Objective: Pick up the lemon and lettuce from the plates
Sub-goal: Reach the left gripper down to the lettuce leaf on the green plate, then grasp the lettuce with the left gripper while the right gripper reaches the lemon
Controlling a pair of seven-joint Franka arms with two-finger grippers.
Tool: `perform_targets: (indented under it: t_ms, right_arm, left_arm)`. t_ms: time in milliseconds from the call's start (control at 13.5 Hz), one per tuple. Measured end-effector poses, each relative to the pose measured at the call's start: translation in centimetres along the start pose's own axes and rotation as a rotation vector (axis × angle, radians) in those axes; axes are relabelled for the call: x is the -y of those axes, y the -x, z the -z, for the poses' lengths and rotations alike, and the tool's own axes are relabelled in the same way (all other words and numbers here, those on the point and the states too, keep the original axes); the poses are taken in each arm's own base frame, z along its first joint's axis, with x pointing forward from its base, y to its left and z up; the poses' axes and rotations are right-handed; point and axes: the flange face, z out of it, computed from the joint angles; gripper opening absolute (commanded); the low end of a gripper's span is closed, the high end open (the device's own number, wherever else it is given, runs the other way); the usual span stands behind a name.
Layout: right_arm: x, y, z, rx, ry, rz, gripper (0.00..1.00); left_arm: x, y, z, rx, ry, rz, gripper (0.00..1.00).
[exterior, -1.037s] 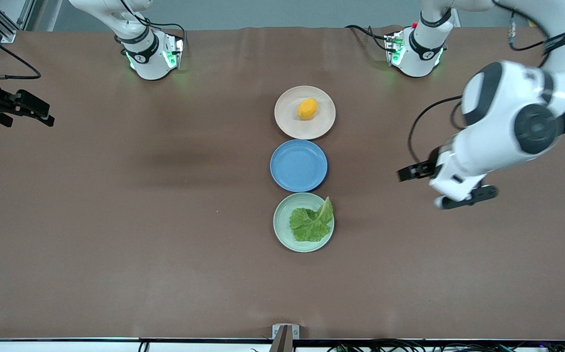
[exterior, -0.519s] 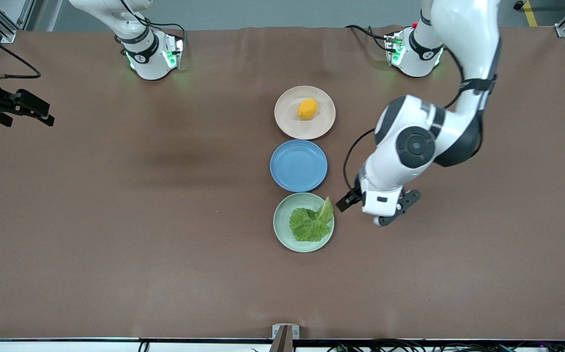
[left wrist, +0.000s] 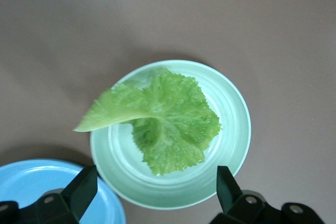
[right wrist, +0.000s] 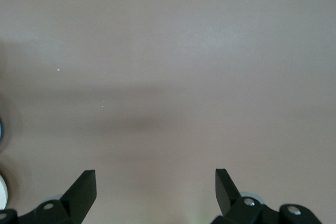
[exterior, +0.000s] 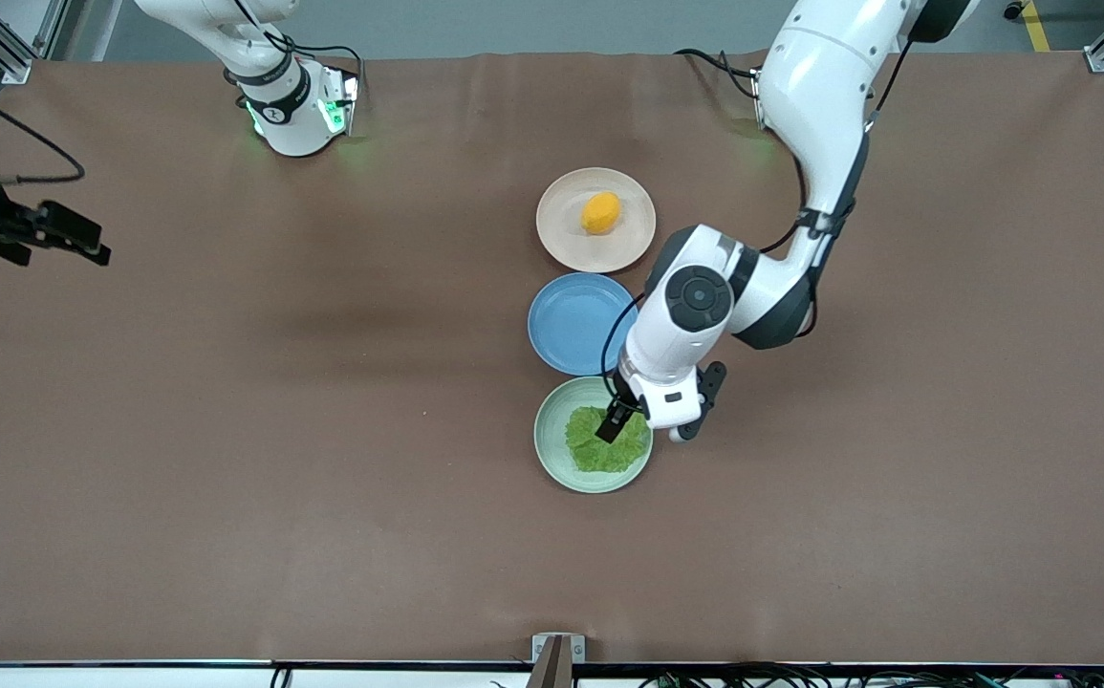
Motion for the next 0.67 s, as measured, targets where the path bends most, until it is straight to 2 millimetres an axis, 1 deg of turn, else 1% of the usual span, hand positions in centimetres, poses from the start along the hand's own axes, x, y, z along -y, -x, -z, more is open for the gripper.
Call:
perform_targets:
  t_ms: [222, 296, 370, 444, 519, 593, 667]
  right_arm:
    - [-0.2, -4.1, -5.1, 0.076, 0.017, 0.001, 1.0]
    - [0.0, -5.1, -6.5, 0.096, 0.023, 0.004, 1.0]
    - [0.3, -5.8, -7.4, 0.108, 0.024, -0.006, 1.0]
    - [0.9, -6.0, -7.8, 0.114, 0.019, -0.04, 1.0]
    - [1.7, -6.0, -7.8, 0.115, 0.006, -0.088, 1.0]
    - [2.9, -5.9, -7.6, 0.113, -0.004, -0.135, 1.0]
    - [4.6, -5.7, -7.4, 0.112, -0.01, -0.173, 1.0]
  left_arm:
    - [-0.3, -0.3, -2.0, -0.006, 0.064, 0.007, 1.0]
    - [-0.4, -0.4, -2.6, -0.008, 0.087, 0.007, 1.0]
    - [-0.4, -0.5, -3.2, -0.01, 0.103, 0.007, 1.0]
    - [-0.3, -0.5, -4.0, -0.011, 0.109, 0.007, 1.0]
    - [-0.1, -0.4, -4.7, -0.012, 0.106, 0.006, 1.0]
    - [0.1, -0.3, -5.4, -0.012, 0.098, 0.004, 1.0]
    - [0.3, -0.2, -6.0, -0.012, 0.091, 0.002, 1.0]
